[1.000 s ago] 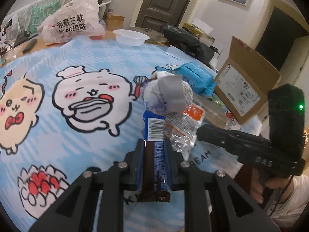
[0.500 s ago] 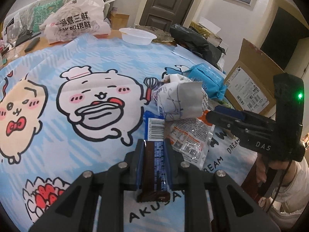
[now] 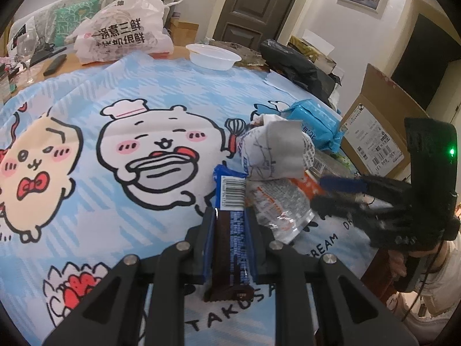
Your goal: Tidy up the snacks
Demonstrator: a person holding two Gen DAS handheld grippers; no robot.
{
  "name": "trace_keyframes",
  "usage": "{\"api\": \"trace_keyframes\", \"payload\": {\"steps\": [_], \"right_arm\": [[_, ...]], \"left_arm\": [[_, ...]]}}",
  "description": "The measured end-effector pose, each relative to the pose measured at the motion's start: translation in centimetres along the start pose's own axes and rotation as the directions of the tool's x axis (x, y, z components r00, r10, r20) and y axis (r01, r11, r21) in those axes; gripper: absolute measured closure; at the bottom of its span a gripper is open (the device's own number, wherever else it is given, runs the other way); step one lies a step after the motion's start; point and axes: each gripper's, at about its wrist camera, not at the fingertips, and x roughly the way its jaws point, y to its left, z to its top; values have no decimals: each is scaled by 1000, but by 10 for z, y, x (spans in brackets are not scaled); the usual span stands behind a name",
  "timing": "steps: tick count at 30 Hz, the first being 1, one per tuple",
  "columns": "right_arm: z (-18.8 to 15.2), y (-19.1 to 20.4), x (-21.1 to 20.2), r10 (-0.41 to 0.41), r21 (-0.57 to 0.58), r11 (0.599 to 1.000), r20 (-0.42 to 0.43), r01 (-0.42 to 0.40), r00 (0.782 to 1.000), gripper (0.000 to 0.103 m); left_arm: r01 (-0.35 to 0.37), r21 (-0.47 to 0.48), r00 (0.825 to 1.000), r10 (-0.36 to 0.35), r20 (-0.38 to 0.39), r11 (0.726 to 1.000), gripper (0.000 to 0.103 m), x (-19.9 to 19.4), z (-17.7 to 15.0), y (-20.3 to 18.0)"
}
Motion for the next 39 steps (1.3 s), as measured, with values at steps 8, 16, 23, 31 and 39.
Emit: {"api": "trace_keyframes", "payload": {"steps": [8, 16, 23, 31, 39], "right_arm": [[10, 6, -4, 23, -98, 995, -15, -24, 1000, 50], [32, 11, 33, 65, -247, 966, -62, -79, 996, 49], [29, 10, 32, 109, -244, 961, -89, -128, 990, 47], [3, 27, 12, 179, -294, 931, -146, -215, 973, 46], [26, 20, 34, 99, -317, 940, -106, -128, 989, 37]], "left_arm": [[-19, -7, 1000, 20, 11, 1000, 87, -8, 0, 6], [-38, -18, 999, 38, 7, 999, 87, -9, -1, 10], [-50, -28, 999, 50, 2, 998, 87, -12, -6, 14], [-46, -29, 999, 47, 6, 999, 87, -16, -7, 15], [-63, -39, 998, 63, 13, 997, 87, -20, -7, 21]]}}
